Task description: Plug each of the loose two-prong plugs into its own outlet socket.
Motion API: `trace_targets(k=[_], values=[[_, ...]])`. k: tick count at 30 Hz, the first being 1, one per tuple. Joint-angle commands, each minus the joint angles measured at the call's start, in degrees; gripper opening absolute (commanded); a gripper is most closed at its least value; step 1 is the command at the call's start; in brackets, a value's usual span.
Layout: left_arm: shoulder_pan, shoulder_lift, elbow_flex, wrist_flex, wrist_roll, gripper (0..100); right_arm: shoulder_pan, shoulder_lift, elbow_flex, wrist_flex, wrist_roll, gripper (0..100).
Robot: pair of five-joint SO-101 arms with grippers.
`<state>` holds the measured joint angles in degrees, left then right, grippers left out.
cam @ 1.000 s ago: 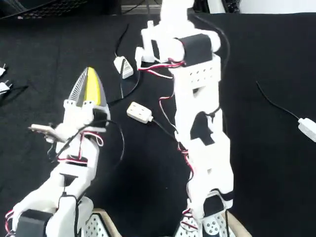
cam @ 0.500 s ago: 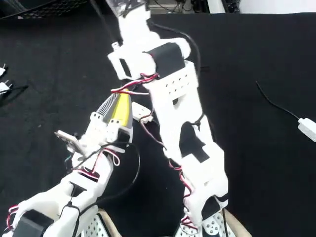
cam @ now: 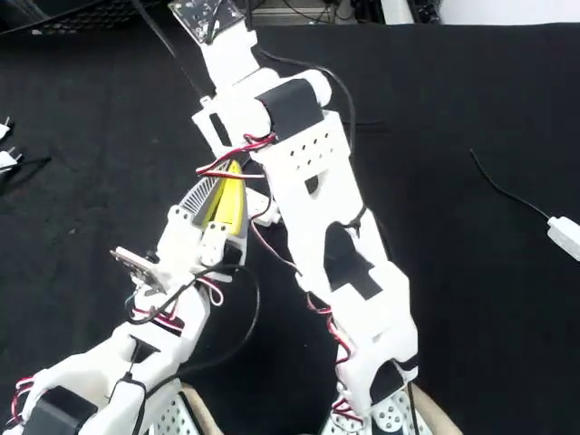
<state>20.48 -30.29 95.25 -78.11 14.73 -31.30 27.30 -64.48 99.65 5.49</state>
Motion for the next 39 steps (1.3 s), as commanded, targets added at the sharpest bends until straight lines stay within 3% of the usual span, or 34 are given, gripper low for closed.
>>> trace_targets(k=[1,17,22,32,39], values=[[0.0,-1.2,1.2,-1.6,-0.6,3,-0.5,-3.6,-0.1,1.5,0.5,1.2],[-4.4,-0.5,-0.7,-1.1,-0.4,3,-0.9,-9.5,9.9,1.6,2.9,1.2],[-4.4,1.1,-5.1,8.6,-0.4,3,-5.5,-14.7,17.3,-0.1,2.9,1.2],[-2.9,1.8,1.2,-6.6,-0.6,3,-1.0,-15.6,18.9,-3.6,2.9,1.2],[-0.6,1.8,1.2,-3.4,-4.7,3,-0.5,-14.1,22.0,-6.2,5.1,1.2]])
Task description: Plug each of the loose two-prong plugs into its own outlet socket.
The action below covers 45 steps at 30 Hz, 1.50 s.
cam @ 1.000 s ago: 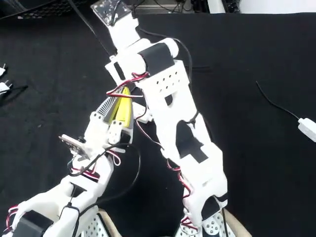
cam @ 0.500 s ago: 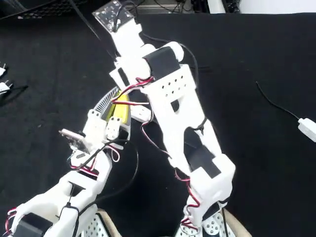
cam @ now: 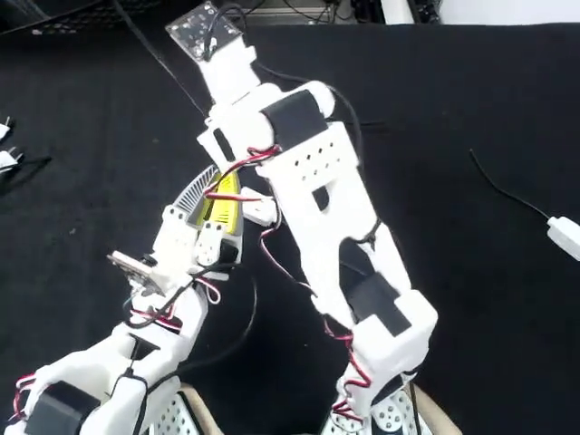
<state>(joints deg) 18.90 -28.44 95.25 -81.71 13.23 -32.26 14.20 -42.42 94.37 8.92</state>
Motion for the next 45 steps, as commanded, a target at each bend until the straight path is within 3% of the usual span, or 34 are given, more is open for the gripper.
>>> trace_targets(k=[1,25,31,45], values=[[1.1,-0.1,1.2,0.2,-3.9,3,0.4,-1.0,0.0,-0.9,2.0,1.2],[-1.1,0.1,-1.2,2.6,-4.3,3,0.4,-1.5,-4.0,3.3,4.8,1.2],[-2.9,1.1,-6.8,15.6,-4.4,3,-4.8,-1.5,-8.2,6.2,4.3,1.2],[-5.7,1.7,-5.8,12.8,-4.4,3,-0.2,-6.2,-9.3,6.4,4.2,1.2]])
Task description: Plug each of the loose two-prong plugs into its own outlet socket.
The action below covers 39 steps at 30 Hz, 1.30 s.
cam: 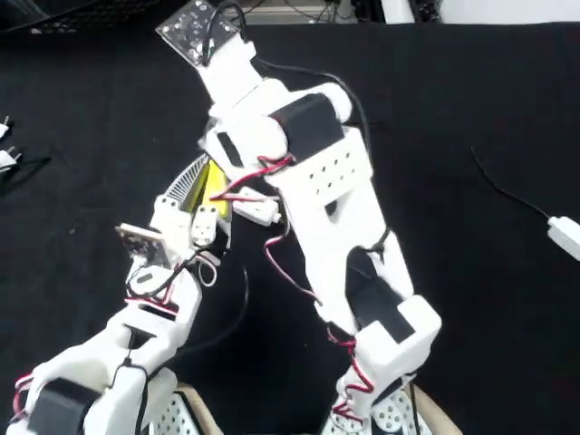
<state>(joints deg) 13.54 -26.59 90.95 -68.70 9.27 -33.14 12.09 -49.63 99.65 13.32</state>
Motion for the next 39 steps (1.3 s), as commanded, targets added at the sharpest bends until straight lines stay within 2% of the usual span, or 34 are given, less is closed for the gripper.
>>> trace_targets(k=[1,12,21,27,31,35,39], values=[[-0.3,-0.2,-1.5,-0.2,-0.4,3,0.7,-4.5,-2.1,1.1,-0.2,1.2],[0.0,-0.7,0.9,-0.3,-0.4,3,1.7,-4.2,-2.0,0.6,-0.1,1.2],[0.4,-0.7,2.7,-0.3,-0.9,3,2.0,4.1,-2.1,0.4,-0.2,1.2],[-6.0,-0.4,5.1,-0.3,-0.9,3,5.3,5.4,-2.1,0.4,-3.9,1.2],[-12.8,-0.1,5.4,1.1,-0.5,3,6.3,5.6,-1.6,1.3,-6.1,1.2],[-17.9,-0.3,5.4,8.1,-0.5,3,6.1,5.3,4.3,1.2,-2.6,1.2],[-18.8,-0.7,5.4,9.1,-0.4,3,6.3,5.6,8.9,0.9,0.5,1.2]])
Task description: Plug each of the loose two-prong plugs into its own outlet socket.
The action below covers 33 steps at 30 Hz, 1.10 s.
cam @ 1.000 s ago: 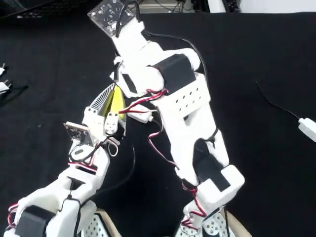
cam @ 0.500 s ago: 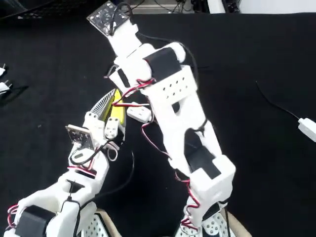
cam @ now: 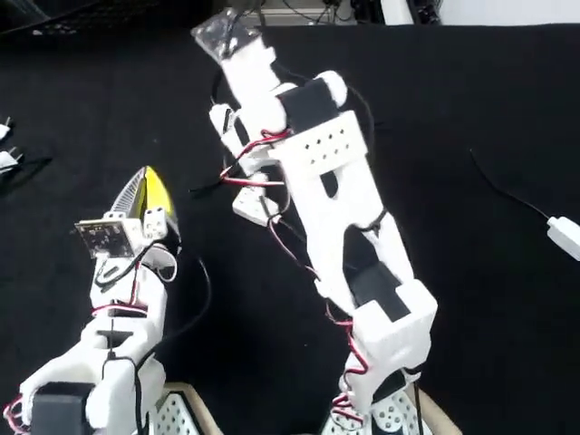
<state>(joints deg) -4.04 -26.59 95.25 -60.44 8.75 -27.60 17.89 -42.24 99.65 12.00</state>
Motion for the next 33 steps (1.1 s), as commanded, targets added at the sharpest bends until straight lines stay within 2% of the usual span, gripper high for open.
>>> trace_targets(k=[1,5,10,16,22,26,33], values=[[-1.2,-0.7,1.1,0.8,0.1,3,1.1,-0.2,2.5,0.2,2.4,1.2],[-1.3,-0.7,1.1,1.1,-0.1,3,3.9,-0.2,7.0,-3.6,3.7,1.7],[-0.8,-0.6,1.1,1.1,-0.3,3,8.0,-0.1,15.2,-11.4,3.8,13.3],[-0.7,-0.4,1.1,1.1,-0.3,3,11.3,0.0,27.9,-25.9,7.5,13.7],[-0.7,-0.3,1.1,1.1,-0.3,3,13.4,4.0,29.8,-32.5,4.7,14.1],[-0.7,-0.3,1.1,1.2,-0.3,3,14.9,12.9,23.6,-30.9,4.4,14.1],[-0.7,-0.2,1.1,1.2,-0.3,3,14.9,26.2,4.4,-16.1,4.5,13.9]])
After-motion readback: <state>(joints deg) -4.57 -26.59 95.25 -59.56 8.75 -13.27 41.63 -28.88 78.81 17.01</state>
